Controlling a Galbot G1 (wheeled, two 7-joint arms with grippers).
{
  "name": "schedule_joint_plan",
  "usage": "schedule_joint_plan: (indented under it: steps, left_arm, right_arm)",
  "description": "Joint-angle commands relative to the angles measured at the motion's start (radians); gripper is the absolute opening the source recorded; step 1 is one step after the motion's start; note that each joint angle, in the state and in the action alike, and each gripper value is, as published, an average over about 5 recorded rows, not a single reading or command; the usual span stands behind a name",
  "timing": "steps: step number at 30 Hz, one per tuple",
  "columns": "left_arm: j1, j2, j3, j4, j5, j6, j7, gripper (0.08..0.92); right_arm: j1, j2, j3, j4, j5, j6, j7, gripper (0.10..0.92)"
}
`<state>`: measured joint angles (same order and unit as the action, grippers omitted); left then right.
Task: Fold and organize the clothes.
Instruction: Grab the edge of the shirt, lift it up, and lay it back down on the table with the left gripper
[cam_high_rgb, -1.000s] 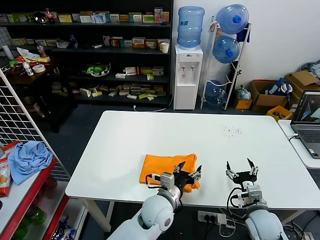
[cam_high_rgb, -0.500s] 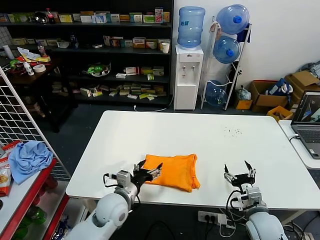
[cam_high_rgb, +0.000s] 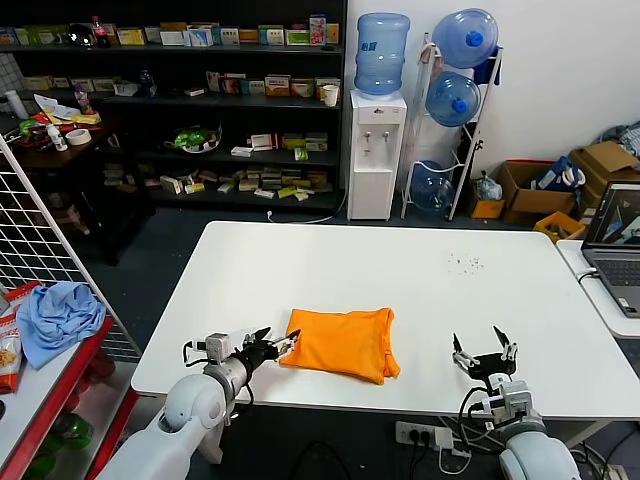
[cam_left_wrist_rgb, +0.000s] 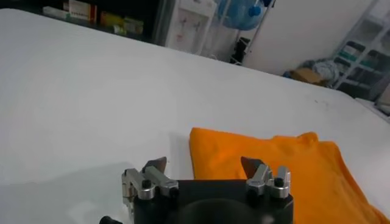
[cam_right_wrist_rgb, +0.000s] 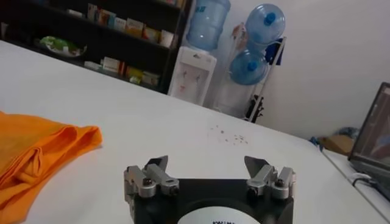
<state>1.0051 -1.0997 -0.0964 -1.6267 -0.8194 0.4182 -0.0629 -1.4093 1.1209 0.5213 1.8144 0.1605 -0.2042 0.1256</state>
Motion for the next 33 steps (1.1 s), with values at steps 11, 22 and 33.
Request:
schedule_joint_plan:
  steps: [11,22,33]
  left_arm:
    - [-0.044,-0.080,0.021,0.111,-0.003,0.034,0.064,0.823]
    - [-0.029,-0.084,0.032,0.080,0.031,0.026,0.072,0.775]
    - [-0.021,-0.073,0.032,0.059,0.105,-0.052,0.085,0.455]
  right_arm:
    - [-0.006,-0.004,0.004,0.015,0.004,-0.004,-0.001,0.823]
    - [-0.012,-0.007,0.005,0.033,0.005,-0.008,0.002,0.823]
    - [-0.012,0.000,-0.001,0.029,0.001,-0.005,0.004,0.823]
